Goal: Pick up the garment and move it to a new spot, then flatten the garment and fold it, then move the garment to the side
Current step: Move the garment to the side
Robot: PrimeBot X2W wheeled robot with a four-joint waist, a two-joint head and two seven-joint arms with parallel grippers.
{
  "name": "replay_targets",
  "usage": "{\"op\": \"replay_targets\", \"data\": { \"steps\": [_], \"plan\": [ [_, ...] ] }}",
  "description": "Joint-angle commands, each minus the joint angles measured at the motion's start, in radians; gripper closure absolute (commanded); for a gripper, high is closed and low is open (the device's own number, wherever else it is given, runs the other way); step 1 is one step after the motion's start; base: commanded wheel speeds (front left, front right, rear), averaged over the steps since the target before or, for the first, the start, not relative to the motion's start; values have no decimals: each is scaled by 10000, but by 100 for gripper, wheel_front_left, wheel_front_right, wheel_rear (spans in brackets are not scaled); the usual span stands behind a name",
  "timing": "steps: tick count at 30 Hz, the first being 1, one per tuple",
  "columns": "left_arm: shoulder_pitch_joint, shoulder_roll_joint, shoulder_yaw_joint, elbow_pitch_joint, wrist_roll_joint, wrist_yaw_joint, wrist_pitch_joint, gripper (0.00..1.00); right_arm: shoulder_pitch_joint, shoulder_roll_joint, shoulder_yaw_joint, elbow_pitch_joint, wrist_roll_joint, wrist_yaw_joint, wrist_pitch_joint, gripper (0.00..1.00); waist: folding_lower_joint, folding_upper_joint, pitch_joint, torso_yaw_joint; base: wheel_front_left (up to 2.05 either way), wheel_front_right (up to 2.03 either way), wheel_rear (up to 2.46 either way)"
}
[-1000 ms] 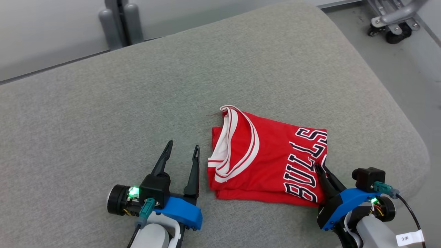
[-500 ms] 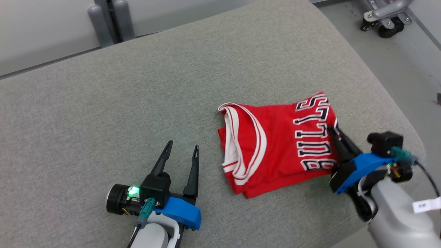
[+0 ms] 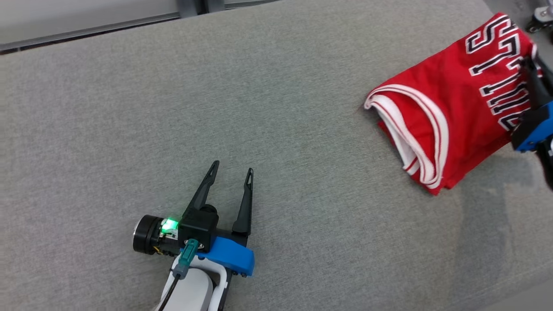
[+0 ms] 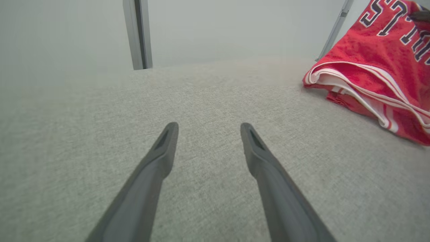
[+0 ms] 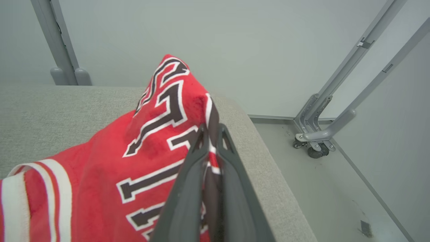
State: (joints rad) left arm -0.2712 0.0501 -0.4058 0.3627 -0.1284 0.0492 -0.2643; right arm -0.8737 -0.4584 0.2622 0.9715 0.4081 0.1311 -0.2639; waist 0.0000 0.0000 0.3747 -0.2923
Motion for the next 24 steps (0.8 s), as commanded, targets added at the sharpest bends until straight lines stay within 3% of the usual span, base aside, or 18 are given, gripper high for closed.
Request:
{"op": "replay_targets", "data": {
  "steps": [1, 10, 11, 12, 17, 20, 24],
  "plan": [
    [-223, 4, -19, -45, 92, 37, 1, 0, -181, -161, -110, 111, -60, -5, -3, 100, 0, 0, 218, 246, 0, 0, 0],
    [-479, 7, -75, -232, 154, 96, 2, 0, -731, -1144, -1956, 1298, -1352, -6, -3, 100, 0, 0, 556, 801, 0, 0, 0],
    [-480, 7, -73, -226, 184, 91, 2, 0, -705, -1234, -2238, 1274, -1622, -6, -3, 64, 0, 0, 574, 811, 0, 0, 0],
    [-498, 9, -96, -203, 269, 59, 2, 0, -613, -1254, -2496, 1302, -1901, -6, -3, 0, 0, 0, 584, 815, 0, 0, 0],
    [-631, 5, -93, -113, 173, 52, 1, 0, -117, -748, -4016, 911, -3065, -5, -3, 0, 0, 0, 500, 773, 0, 0, 0],
    [-682, 7, -27, -150, 107, 133, 1, 0, 176, -110, -4724, 224, -3538, -5, -3, 0, 0, 0, 373, 762, 0, 0, 0],
    [-601, 5, 213, -148, 50, 314, 1, 0, 741, 919, -4739, -1054, -3705, -5, -2, 0, 0, 0, 166, 790, 0, 0, 0]
  ]
}}
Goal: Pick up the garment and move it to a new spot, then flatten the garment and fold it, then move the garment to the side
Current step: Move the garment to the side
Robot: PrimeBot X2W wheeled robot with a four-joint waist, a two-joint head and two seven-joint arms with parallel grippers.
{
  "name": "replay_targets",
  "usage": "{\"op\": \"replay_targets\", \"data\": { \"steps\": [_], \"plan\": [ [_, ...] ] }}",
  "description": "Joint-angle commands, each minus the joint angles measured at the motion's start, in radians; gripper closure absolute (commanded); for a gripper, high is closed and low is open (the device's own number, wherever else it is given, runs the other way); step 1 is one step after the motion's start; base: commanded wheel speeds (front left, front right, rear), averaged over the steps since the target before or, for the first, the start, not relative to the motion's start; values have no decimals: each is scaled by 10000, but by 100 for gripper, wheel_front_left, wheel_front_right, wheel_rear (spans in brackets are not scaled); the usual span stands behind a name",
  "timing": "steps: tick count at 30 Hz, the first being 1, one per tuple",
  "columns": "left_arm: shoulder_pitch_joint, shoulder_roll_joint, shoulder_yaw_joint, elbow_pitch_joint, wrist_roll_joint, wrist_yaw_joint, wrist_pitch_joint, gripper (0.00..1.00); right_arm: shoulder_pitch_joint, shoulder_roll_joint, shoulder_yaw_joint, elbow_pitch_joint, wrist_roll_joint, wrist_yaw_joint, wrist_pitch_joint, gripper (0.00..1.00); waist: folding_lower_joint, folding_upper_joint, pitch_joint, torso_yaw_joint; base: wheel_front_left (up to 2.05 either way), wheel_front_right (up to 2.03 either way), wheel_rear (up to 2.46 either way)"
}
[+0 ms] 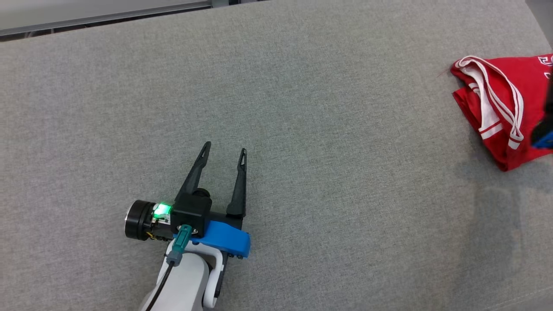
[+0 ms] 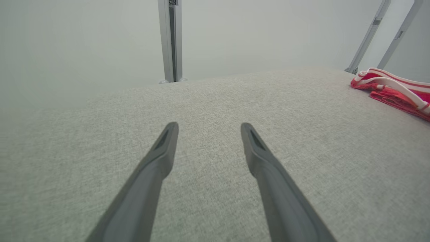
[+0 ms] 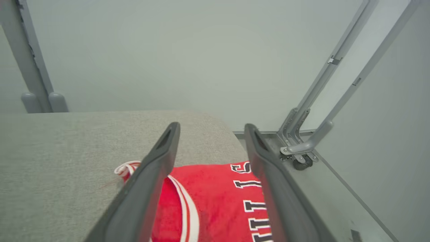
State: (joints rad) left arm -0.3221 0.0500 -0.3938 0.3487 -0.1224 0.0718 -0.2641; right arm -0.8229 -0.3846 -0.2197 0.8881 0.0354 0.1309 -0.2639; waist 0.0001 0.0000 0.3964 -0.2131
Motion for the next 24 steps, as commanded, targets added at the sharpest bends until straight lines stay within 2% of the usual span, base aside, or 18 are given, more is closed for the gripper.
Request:
{"op": "replay_targets", "data": {
  "steps": [1, 5, 12, 24],
  "plan": [
    [-43, 9, 173, -12, -38, 138, -1, 0, 427, 426, 306, -533, 60, -3, -2, 0, -1, 0, -116, 15, 0, 0, 0],
    [95, 10, 455, 73, 64, 256, -1, 0, 1020, 1000, 1085, -1600, 538, -3, -2, 0, -1, 0, -339, 136, 0, 0, 0],
    [272, 4, 1054, 99, 2, 391, -1, 0, 2205, 1578, 2162, -2757, 1406, -3, -3, 0, -1, 0, -735, 521, 0, 0, 0],
    [876, 6, 1755, 247, -295, 476, -1, 0, 3898, 2502, 2500, -3133, 1714, -3, -2, 0, -1, 0, -1530, 1023, 0, 0, 0]
  ]
}}
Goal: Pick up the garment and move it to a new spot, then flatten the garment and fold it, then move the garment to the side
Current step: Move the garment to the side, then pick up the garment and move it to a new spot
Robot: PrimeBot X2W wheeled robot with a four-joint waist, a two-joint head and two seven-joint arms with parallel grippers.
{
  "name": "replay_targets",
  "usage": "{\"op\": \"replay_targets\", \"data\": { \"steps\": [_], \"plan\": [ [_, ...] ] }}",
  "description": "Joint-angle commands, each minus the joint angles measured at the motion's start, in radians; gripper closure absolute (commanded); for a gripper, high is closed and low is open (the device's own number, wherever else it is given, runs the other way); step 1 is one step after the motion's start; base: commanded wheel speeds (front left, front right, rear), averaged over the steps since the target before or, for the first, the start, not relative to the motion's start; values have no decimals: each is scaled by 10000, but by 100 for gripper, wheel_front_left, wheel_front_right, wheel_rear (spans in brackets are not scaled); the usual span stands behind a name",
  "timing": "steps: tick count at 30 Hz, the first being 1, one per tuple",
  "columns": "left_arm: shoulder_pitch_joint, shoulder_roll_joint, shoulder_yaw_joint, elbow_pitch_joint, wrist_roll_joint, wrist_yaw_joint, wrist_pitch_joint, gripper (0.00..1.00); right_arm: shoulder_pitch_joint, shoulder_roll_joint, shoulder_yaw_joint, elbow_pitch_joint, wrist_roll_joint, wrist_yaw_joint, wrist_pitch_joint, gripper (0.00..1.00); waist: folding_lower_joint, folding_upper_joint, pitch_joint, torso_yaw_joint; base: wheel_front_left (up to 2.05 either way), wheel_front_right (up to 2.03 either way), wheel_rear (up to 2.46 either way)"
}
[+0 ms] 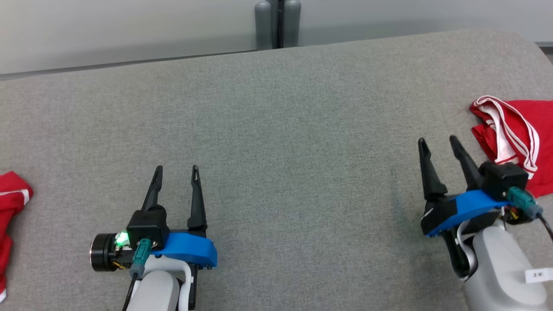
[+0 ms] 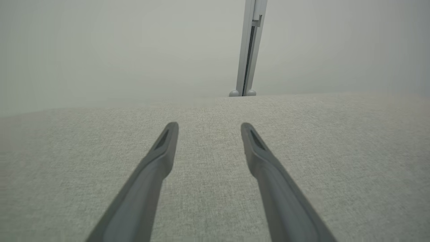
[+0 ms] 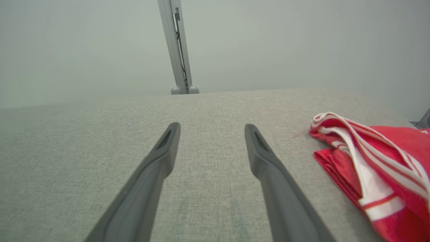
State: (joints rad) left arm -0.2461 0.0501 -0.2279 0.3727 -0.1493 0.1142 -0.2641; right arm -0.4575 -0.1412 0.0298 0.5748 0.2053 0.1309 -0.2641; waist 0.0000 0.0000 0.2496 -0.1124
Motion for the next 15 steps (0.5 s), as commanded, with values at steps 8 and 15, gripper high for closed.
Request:
{"op": "replay_targets", "data": {
  "steps": [8, 15],
  "plan": [
    [567, 4, 223, 93, -228, 7, -1, 0, 749, 302, 146, 78, -155, -3, 0, 0, 0, 0, -651, 214, 0, 0, 0],
    [736, 4, 429, 263, -194, -143, -1, 0, 842, 295, 382, 216, -97, -3, 0, 0, 0, 0, -1063, 280, 0, 0, 0]
  ]
}}
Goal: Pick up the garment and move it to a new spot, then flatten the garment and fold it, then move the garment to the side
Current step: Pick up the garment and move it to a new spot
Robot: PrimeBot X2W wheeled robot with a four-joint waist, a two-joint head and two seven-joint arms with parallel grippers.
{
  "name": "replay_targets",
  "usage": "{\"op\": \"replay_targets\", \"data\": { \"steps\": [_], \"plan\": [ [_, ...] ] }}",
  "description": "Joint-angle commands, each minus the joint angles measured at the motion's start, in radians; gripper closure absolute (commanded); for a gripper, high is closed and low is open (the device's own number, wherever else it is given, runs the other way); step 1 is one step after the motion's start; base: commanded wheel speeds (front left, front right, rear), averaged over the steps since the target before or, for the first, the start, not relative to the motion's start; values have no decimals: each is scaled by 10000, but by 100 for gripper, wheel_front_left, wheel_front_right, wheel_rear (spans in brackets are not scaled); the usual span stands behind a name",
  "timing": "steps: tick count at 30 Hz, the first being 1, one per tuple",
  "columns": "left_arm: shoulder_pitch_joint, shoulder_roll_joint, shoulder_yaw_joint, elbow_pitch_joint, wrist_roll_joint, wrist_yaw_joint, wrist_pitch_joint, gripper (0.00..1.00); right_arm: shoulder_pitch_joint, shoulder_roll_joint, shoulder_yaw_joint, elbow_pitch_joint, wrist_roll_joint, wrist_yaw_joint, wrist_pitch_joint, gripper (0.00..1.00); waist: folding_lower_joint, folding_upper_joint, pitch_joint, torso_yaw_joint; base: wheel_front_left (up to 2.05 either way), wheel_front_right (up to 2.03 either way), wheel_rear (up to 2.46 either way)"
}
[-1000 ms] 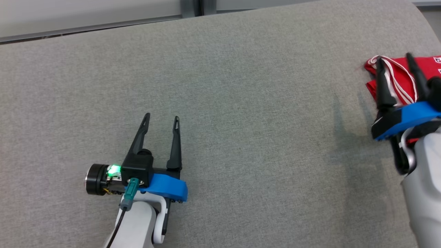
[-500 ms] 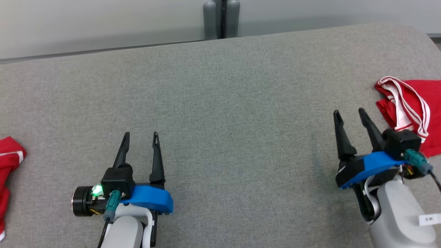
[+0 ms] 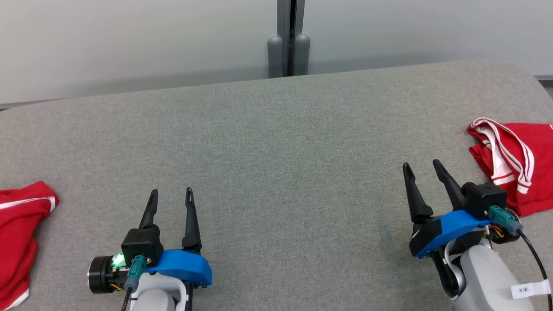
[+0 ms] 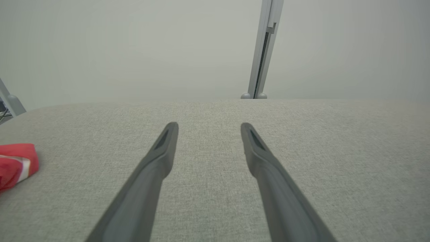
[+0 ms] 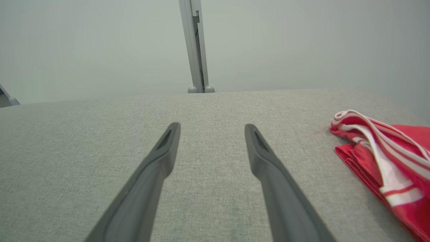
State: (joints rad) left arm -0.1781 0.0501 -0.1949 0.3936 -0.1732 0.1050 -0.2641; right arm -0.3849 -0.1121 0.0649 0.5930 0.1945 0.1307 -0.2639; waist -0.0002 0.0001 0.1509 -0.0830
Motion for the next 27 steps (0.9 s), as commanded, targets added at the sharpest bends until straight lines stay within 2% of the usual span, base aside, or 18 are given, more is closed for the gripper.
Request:
{"op": "replay_targets", "data": {
  "steps": [1, 17, 27],
  "plan": [
    [53, 4, 129, 99, 82, -74, -1, 0, 113, 15, 45, 44, 20, -1, -1, 0, 2, -1, -127, -13, 0, 0, 0],
    [333, 2, 397, 536, 98, -487, -1, 0, 524, 157, 347, 302, 108, -1, -1, 0, 2, -1, -1011, 74, 0, 0, 0],
    [432, 4, 495, 682, 124, -598, -1, 0, 594, 202, 405, 305, 175, 0, -1, 0, 2, -1, -1232, 131, 0, 0, 0]
  ]
}}
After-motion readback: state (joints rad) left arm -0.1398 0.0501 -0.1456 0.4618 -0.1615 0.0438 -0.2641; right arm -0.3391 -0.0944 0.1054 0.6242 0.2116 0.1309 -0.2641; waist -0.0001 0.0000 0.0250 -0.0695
